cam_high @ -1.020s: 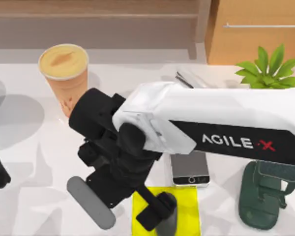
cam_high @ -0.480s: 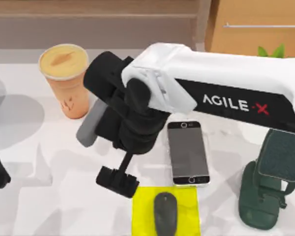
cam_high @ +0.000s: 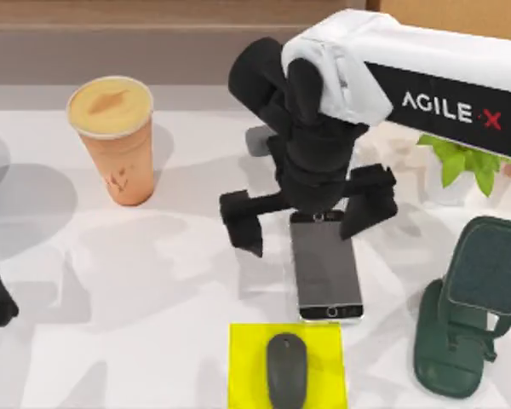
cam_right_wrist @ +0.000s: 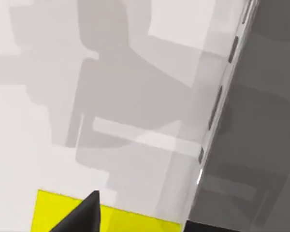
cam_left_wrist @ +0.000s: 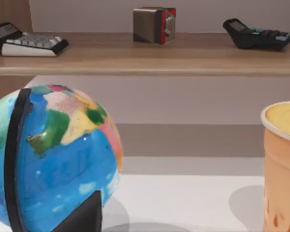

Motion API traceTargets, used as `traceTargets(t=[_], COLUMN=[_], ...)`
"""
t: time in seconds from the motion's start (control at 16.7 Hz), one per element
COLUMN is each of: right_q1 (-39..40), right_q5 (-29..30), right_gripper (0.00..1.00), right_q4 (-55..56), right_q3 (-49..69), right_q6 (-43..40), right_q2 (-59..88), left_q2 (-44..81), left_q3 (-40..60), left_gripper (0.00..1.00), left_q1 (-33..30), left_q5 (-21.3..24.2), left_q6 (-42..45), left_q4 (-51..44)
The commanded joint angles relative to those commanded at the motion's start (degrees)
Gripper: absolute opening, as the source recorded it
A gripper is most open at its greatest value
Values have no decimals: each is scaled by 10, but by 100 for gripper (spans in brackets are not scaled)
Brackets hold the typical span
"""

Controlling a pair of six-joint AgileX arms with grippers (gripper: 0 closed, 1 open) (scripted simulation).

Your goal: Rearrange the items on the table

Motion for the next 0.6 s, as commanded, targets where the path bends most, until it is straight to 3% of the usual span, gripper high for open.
traceTargets(t=[0.24,0.6], right_q1=[-32,-32], right_q5=[6,6], right_gripper=[100,100], right_q4=[-27,-28], right_q3=[3,2], right_q6=[78,82], right_q2=[-2,-2], left_q2=[0,0], left_q3=[0,0], left_gripper=[100,100], left_q1=[0,0], left_q5=[0,0], left_q6=[0,0], left_q4=[0,0])
